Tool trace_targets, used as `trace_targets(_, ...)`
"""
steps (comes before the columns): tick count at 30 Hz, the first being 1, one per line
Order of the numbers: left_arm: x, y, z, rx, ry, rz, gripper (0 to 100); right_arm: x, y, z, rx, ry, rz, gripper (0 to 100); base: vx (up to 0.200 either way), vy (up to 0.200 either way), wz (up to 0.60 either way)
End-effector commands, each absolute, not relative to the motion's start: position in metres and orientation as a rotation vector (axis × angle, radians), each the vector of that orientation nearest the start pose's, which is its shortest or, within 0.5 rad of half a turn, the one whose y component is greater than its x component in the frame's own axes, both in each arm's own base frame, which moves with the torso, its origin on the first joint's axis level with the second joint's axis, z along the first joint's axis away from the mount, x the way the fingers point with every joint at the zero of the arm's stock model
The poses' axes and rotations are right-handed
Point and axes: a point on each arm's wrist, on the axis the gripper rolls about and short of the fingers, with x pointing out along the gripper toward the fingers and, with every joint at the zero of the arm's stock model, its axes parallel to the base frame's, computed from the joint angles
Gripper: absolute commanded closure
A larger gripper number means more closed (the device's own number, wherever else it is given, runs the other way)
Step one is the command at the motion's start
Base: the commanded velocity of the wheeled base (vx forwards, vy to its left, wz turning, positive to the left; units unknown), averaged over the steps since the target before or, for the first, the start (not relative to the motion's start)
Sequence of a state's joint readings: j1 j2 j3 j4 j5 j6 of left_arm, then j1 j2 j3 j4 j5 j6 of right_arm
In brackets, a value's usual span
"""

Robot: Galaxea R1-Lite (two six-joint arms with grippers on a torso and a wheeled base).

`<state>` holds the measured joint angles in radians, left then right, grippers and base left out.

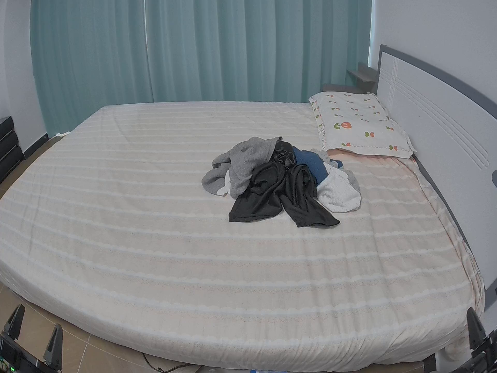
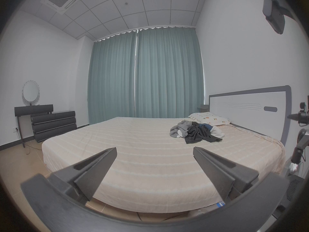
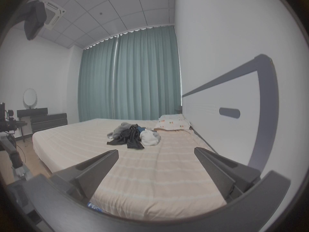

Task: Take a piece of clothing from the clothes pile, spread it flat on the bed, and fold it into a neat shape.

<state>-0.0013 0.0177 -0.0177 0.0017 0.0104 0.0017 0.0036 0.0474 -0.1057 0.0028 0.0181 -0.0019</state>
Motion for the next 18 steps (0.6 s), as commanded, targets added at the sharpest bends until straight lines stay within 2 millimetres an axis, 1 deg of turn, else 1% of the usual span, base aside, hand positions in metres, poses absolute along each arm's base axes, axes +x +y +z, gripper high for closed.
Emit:
trace_targets(1,-0.023,0.0,0.076,0.002,0.003,0.009,0,-0.007,0.002,0.131,-0.051,0.097,0.105,0,0.0,0.0,0.0)
trace_targets(4,-0.023,0.0,0.076,0.002,0.003,0.009,0,0.009,0.002,0.137,-0.018,0.186,0.12,0,0.0,0.0,0.0)
trace_targets(5,-0.023,0.0,0.076,0.002,0.003,0.009,0,0.018,0.003,0.142,0.014,0.221,0.126,0,0.0,0.0,0.0)
trace_targets(6,-0.023,0.0,0.076,0.002,0.003,0.009,0,0.019,0.003,0.143,0.02,0.225,0.125,0,0.0,0.0,0.0)
trace_targets(7,-0.023,0.0,0.076,0.002,0.003,0.009,0,0.036,0.004,0.149,0.065,0.281,0.158,0,0.0,0.0,0.0)
trace_targets(11,-0.023,0.0,0.076,0.002,0.003,0.009,0,0.084,0.011,0.158,0.142,0.419,0.194,0,0.0,0.0,0.0)
trace_targets(13,-0.023,0.0,0.076,0.002,0.003,0.009,0,0.109,0.016,0.158,0.177,0.476,0.206,0,0.0,0.0,0.0)
trace_targets(14,-0.023,0.0,0.076,0.002,0.003,0.009,0,0.117,0.018,0.157,0.189,0.492,0.208,0,0.0,0.0,0.0)
trace_targets(15,-0.023,0.0,0.076,0.002,0.003,0.009,0,0.139,0.024,0.156,0.224,0.522,0.213,0,0.0,0.0,0.0)
trace_targets(16,-0.023,0.0,0.076,0.002,0.003,0.009,0,0.151,0.027,0.155,0.246,0.532,0.214,0,0.0,0.0,0.0)
trace_targets(17,-0.023,0.0,0.076,0.002,0.003,0.009,0,0.151,0.027,0.155,0.246,0.532,0.214,0,0.0,0.0,0.0)
trace_targets(18,-0.023,0.0,0.076,0.002,0.003,0.009,0,0.17,0.033,0.153,0.268,0.539,0.219,0,0.0,0.0,0.0)
